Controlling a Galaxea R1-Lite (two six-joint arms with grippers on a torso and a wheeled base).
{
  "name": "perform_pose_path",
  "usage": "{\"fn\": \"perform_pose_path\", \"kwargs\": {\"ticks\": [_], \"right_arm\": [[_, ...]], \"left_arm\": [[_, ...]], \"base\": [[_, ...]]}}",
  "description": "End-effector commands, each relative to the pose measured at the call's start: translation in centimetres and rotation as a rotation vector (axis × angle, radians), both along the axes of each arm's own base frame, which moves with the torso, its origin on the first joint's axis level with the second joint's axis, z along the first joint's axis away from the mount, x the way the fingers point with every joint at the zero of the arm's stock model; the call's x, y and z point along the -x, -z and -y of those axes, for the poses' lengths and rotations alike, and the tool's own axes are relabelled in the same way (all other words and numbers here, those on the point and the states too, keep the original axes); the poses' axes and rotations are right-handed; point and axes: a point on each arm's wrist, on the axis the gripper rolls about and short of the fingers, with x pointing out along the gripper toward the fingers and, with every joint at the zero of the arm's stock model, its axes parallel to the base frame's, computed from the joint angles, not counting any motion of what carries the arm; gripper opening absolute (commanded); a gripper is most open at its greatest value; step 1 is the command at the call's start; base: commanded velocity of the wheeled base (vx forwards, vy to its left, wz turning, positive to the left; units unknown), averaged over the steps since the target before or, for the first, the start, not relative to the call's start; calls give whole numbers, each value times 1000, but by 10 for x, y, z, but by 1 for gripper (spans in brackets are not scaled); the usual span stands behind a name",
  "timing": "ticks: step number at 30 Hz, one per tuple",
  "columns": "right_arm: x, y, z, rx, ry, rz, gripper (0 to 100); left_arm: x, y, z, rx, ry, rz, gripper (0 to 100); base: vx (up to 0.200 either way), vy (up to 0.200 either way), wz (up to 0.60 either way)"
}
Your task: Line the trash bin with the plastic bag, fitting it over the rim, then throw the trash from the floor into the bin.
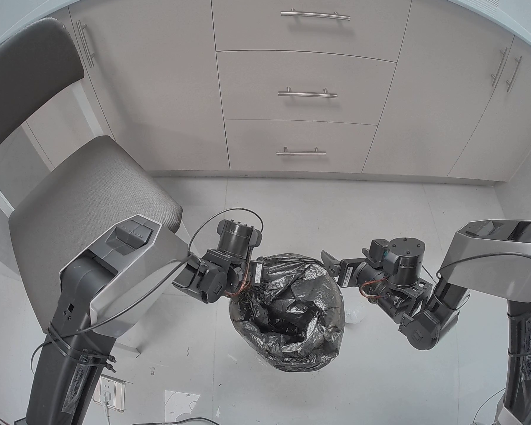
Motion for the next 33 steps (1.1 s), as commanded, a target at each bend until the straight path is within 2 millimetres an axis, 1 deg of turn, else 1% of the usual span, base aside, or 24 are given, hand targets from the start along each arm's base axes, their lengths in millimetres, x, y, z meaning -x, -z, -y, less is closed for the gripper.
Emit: {"fn": "perform_pose_path", "kwargs": {"ticks": [1,6,9,15,23,25,30,33], "right_arm": [[0,2,0,3,-1,-4,100],[0,2,0,3,-1,-5,100],[0,2,0,3,-1,-4,100],[0,2,0,3,1,-4,100],[0,2,0,3,1,-5,100],[0,2,0,3,1,-5,100],[0,2,0,3,1,-5,100],[0,2,0,3,1,-5,100]], "left_arm": [[-2,5,-1,-2,-5,-4,100],[0,1,2,3,0,1,100],[5,0,7,5,10,-1,100],[9,-2,10,15,13,-4,100],[15,-12,13,28,16,1,100],[20,-16,15,31,23,0,100],[25,-15,19,39,26,-8,100],[23,-9,20,34,27,-14,100]], "base": [[0,0,0],[0,0,0],[0,0,0],[0,0,0],[0,0,0],[0,0,0],[0,0,0],[0,0,0]]}}
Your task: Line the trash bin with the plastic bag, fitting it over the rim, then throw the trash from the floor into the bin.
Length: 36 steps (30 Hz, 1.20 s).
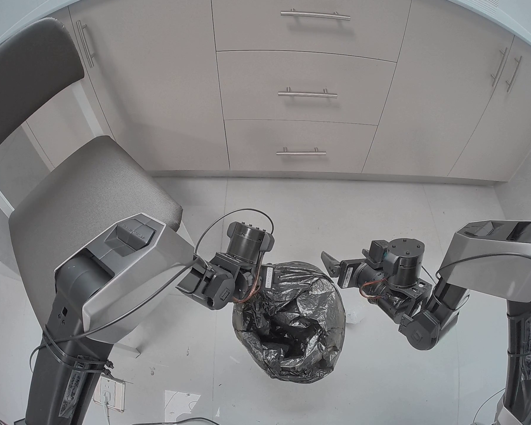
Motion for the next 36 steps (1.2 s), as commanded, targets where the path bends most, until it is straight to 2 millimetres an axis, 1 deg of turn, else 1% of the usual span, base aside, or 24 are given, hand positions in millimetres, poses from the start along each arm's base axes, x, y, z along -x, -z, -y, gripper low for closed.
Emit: {"fn": "perform_pose_path", "kwargs": {"ticks": [1,2,7,13,18,23,30,34,35,36], "right_arm": [[0,0,0,1,0,-1,100],[0,0,0,1,0,-1,100],[0,1,0,1,0,-1,100],[0,3,0,3,-2,-7,100],[0,3,0,3,-2,-7,100],[0,4,0,4,-2,-8,100],[4,6,1,17,-12,-25,100],[12,11,3,34,-78,-64,100],[12,11,3,34,-78,-64,100],[15,14,3,53,-107,-79,100]], "left_arm": [[0,2,2,-1,4,-1,100],[-1,8,1,-6,1,-7,100],[-4,16,1,-15,-5,-11,100],[-9,16,-1,-12,-15,-5,100],[-13,20,-1,-12,-23,-4,100],[-13,22,-2,-15,-23,-9,100],[-10,17,0,-8,-19,-4,100],[-8,6,-1,6,-23,9,100],[-8,6,-1,6,-23,9,100],[-9,0,-3,13,-29,17,100]], "base": [[0,0,0],[0,0,0],[0,0,0],[0,0,0],[0,0,0],[0,0,0],[0,0,0],[0,0,0],[0,0,0],[0,0,0]]}}
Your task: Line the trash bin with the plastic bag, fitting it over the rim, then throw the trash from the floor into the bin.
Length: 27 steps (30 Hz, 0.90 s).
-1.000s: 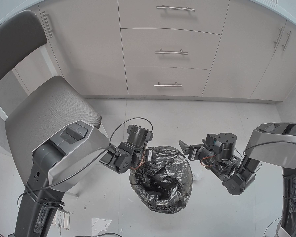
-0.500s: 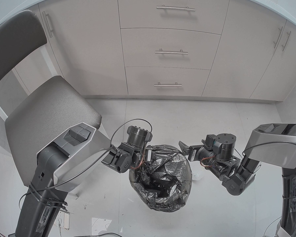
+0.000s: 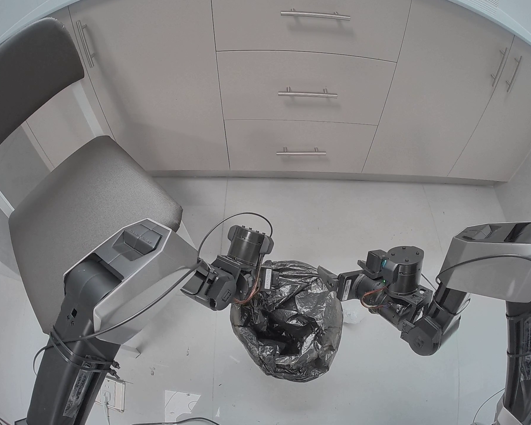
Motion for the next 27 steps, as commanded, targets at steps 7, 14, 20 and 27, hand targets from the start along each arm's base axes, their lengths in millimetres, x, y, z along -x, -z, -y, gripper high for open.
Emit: {"fn": "perform_pose_path", "kwargs": {"ticks": [7,14,20,27], "right_arm": [[6,17,2,81,-48,-46,100],[8,28,-1,107,-63,-65,100],[9,34,-2,115,-67,-78,100],[8,50,-3,145,-75,-102,100]], "left_arm": [[-3,-24,-10,34,-30,33,100],[6,-5,-10,12,-24,-15,100],[9,-1,-9,16,-28,-29,100],[14,7,-12,9,-38,-57,100]], "base": [[0,0,0],[0,0,0],[0,0,0],[0,0,0]]}}
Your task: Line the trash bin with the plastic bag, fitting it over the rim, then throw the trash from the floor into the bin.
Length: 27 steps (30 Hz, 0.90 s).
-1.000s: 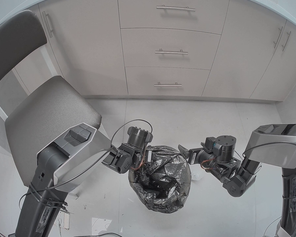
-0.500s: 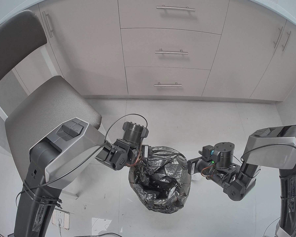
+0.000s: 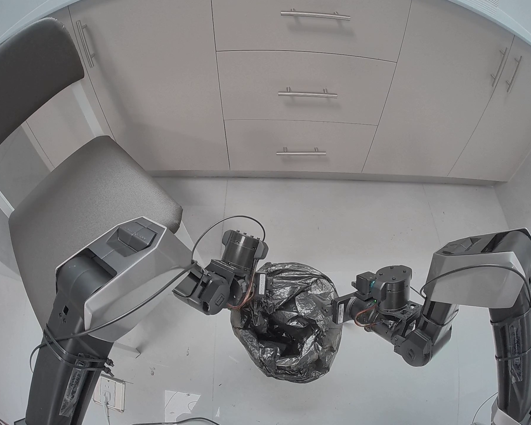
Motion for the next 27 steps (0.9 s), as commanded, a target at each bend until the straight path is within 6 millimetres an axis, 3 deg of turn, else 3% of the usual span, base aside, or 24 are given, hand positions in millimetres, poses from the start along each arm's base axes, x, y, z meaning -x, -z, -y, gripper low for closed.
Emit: {"fn": "perform_pose_path", "kwargs": {"ticks": [1,14,27], "right_arm": [[0,11,-1,19,-5,-20,100],[-2,17,-1,23,-2,-23,100],[-3,15,-1,18,-2,-15,100]], "left_arm": [[3,5,-1,-2,-5,-16,100],[8,35,5,-29,21,-38,100],[7,39,7,-46,37,-37,100]], "base": [[0,0,0],[0,0,0],[0,0,0]]}}
